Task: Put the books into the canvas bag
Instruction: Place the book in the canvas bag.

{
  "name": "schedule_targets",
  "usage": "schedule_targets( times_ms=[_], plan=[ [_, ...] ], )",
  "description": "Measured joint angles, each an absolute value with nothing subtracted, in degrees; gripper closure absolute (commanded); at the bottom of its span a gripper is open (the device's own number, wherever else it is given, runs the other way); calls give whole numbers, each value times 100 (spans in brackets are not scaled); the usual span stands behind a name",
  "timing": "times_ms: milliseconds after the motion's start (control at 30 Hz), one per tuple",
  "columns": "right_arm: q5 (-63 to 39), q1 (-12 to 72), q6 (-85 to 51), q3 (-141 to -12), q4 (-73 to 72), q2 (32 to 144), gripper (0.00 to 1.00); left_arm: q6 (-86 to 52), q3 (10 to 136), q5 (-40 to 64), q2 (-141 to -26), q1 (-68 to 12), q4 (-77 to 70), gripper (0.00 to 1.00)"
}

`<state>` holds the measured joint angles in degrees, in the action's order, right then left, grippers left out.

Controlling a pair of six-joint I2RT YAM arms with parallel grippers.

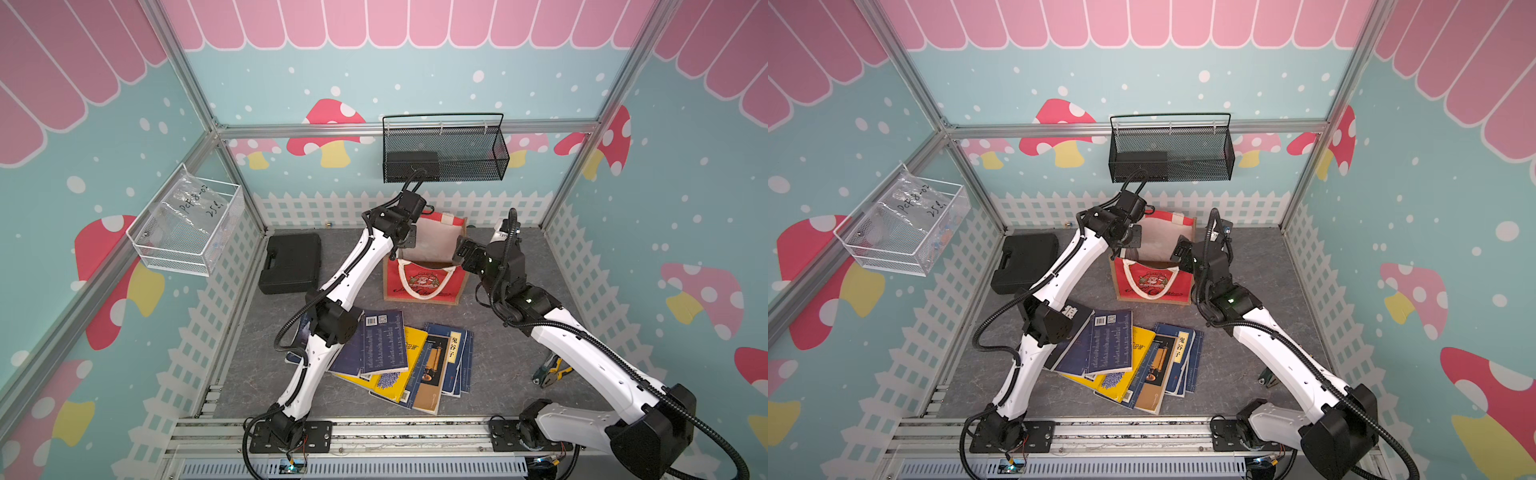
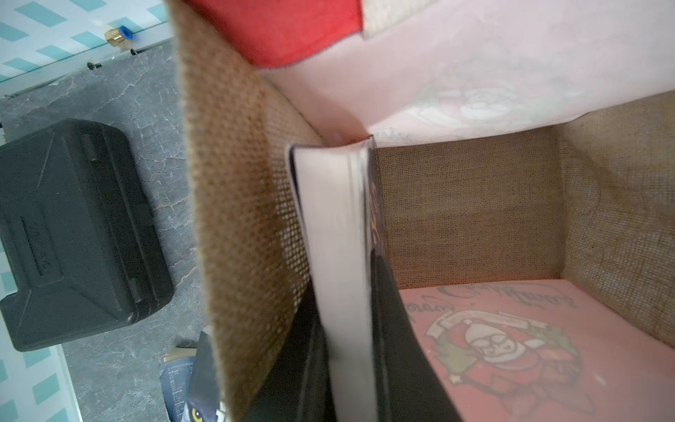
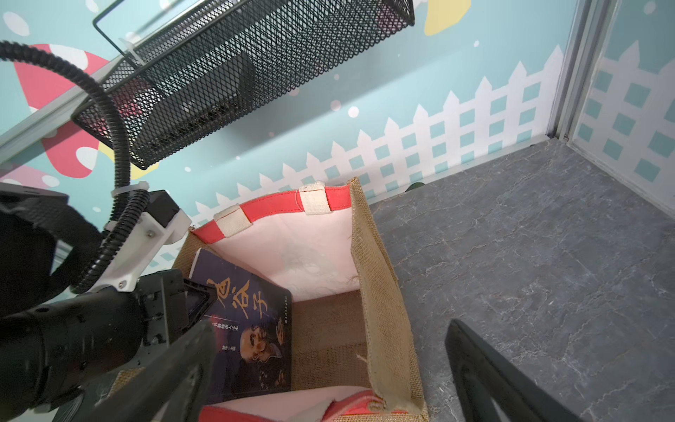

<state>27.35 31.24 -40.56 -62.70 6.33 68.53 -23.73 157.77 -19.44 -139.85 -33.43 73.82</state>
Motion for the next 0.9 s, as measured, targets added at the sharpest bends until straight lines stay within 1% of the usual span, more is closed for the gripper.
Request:
schedule_targets(
  times_ms=[300, 533, 800, 900],
  plan=[
    [2650, 3124, -3879, -6263, 635, 6768, 1, -2375, 15780, -1767, -13985, -3343, 7133, 66],
    [2561, 3122, -3854, -6156, 620, 6768, 0, -2375, 15780, -1651, -13985, -3339, 7008, 63],
    [2482, 3122, -3830, -6084, 602, 6768, 0, -2375, 15780, -1562, -13985, -3326, 6958, 50],
    [2453, 3122, -3830, -6051, 596, 6768, 0, -2377, 15780, -1531, -13985, -3306, 6938, 50]
  ],
)
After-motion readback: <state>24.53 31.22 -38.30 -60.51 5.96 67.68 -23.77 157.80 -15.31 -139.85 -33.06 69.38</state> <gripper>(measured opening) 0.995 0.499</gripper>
